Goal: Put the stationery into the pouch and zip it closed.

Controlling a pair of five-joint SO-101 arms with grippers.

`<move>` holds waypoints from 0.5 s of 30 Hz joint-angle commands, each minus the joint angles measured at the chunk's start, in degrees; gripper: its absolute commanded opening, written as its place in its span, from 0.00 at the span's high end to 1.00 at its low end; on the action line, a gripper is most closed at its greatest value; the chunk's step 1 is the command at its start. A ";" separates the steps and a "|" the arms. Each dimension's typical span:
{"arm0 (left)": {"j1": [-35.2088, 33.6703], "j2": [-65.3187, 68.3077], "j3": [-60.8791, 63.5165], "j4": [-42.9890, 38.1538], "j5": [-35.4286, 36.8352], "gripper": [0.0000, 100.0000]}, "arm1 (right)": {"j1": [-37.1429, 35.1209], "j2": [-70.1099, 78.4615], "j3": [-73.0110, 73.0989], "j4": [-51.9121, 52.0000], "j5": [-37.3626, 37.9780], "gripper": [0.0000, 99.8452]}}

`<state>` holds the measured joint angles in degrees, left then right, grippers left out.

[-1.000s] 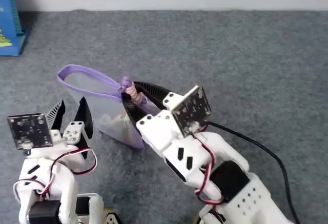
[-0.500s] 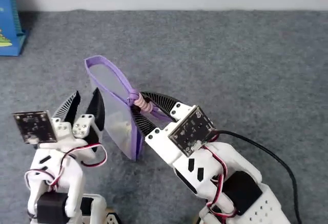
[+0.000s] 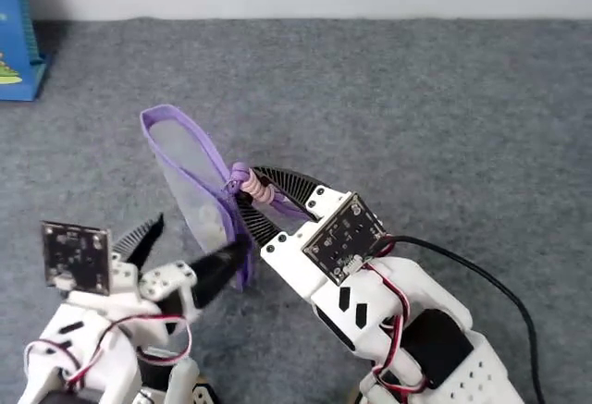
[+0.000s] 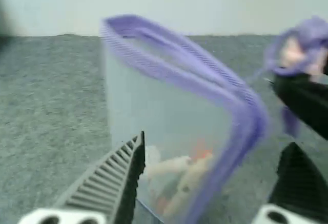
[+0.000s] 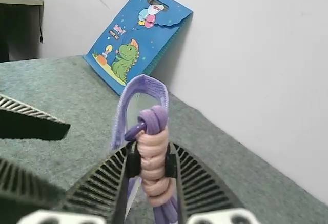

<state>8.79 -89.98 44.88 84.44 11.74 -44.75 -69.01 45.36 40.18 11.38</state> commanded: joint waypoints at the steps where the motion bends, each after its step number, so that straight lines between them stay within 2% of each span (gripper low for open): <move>1: 6.07 -0.26 -3.12 0.97 -0.62 0.61 | -0.13 -0.84 -4.40 -0.57 0.35 0.99; 3: 7.03 -0.26 -1.54 -0.44 -0.53 0.61 | -0.13 -0.84 -4.40 -0.57 0.26 0.99; 10: 0.97 -0.26 9.89 -12.22 -0.53 0.61 | -0.22 -1.01 -4.40 -0.57 0.26 0.99; 15: 0.62 -0.26 14.02 -16.97 -0.09 0.62 | -0.22 -0.92 -4.40 -0.57 -1.93 0.99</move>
<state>9.85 -89.98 58.77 70.64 11.74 -44.75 -69.01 45.36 40.18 11.21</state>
